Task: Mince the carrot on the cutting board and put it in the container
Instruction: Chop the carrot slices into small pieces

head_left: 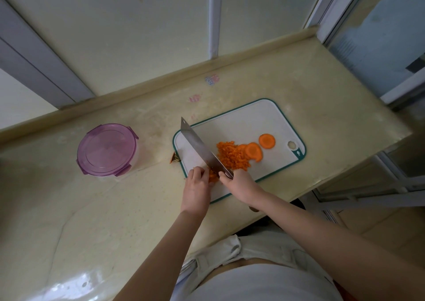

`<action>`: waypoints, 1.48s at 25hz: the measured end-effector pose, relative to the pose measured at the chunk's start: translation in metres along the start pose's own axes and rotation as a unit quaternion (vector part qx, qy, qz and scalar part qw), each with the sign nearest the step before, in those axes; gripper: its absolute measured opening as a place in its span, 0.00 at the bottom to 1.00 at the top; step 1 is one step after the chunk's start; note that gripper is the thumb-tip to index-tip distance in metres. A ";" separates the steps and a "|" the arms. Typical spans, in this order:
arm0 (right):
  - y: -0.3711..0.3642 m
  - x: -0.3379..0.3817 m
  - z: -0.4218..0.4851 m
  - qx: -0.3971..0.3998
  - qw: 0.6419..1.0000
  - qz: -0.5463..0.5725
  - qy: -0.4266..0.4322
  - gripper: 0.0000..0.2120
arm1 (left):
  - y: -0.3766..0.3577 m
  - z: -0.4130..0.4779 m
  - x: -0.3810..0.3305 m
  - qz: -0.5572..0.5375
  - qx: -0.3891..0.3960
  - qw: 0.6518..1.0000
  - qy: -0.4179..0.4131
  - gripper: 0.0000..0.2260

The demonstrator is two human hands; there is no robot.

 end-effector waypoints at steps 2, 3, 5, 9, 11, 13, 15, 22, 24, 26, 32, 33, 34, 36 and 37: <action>0.005 -0.003 0.002 -0.012 1.000 0.016 -0.010 0.22 | -0.001 0.001 0.000 0.006 0.009 1.000 0.005 0.12; 0.008 -0.006 0.003 -0.020 0.999 0.026 -0.020 0.21 | -0.002 0.001 -0.001 0.009 0.018 1.000 0.008 0.12; 0.016 -0.012 0.006 -0.031 0.998 0.043 -0.041 0.20 | -0.005 0.003 -0.002 0.013 0.046 0.999 0.021 0.15; 0.017 -0.015 0.008 -0.018 0.997 0.054 -0.043 0.18 | -0.007 0.006 -0.005 0.020 0.049 0.998 0.028 0.19; 0.015 -0.012 0.004 -0.025 0.998 0.054 -0.034 0.19 | -0.006 0.008 -0.006 0.020 0.047 0.998 0.023 0.19; 0.014 -0.010 0.000 -0.024 0.998 0.052 -0.025 0.20 | -0.004 0.009 -0.006 0.026 0.049 0.998 0.018 0.19; 0.013 -0.008 -0.005 -0.023 0.998 0.052 -0.017 0.19 | 0.000 0.009 -0.007 0.047 0.036 0.998 0.001 0.21; 0.010 -0.004 -0.014 -0.019 0.998 0.050 -0.017 0.19 | 0.003 0.005 -0.002 0.074 0.018 0.997 0.016 0.22; 0.008 -0.006 -0.016 -0.011 0.999 0.038 -0.021 0.21 | 0.000 0.004 -0.003 0.088 0.029 0.996 0.016 0.21; 0.006 -0.007 -0.015 -0.011 0.999 0.019 -0.028 0.22 | -0.003 0.004 -0.005 0.098 0.039 0.994 0.018 0.22; -0.002 -0.004 -0.008 -0.016 0.999 0.000 -0.051 0.18 | -0.001 0.006 -0.015 0.115 0.034 0.992 0.024 0.22; -0.003 -0.002 -0.007 -0.021 0.999 -0.003 -0.045 0.18 | -0.001 0.006 -0.016 0.113 0.031 0.993 0.023 0.21; -0.004 -0.002 -0.006 -0.026 0.999 -0.002 -0.039 0.18 | -0.001 0.006 -0.017 0.112 0.030 0.993 0.022 0.21; -0.007 -0.002 -0.005 -0.030 0.999 0.004 -0.030 0.20 | -0.002 0.005 -0.017 0.111 0.028 0.993 0.020 0.21; -0.007 -0.002 -0.005 -0.031 0.999 0.006 -0.027 0.20 | -0.002 0.005 -0.017 0.113 0.025 0.993 0.019 0.20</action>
Point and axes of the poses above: each hand's wrist, its own z-axis towards the middle knuckle, its own y-axis out of the back of the hand, x = y × z, the point moved 5 cm from there along z, towards the middle knuckle, and after that the axes turned 7 degrees about -y, right-handed, at the moved point
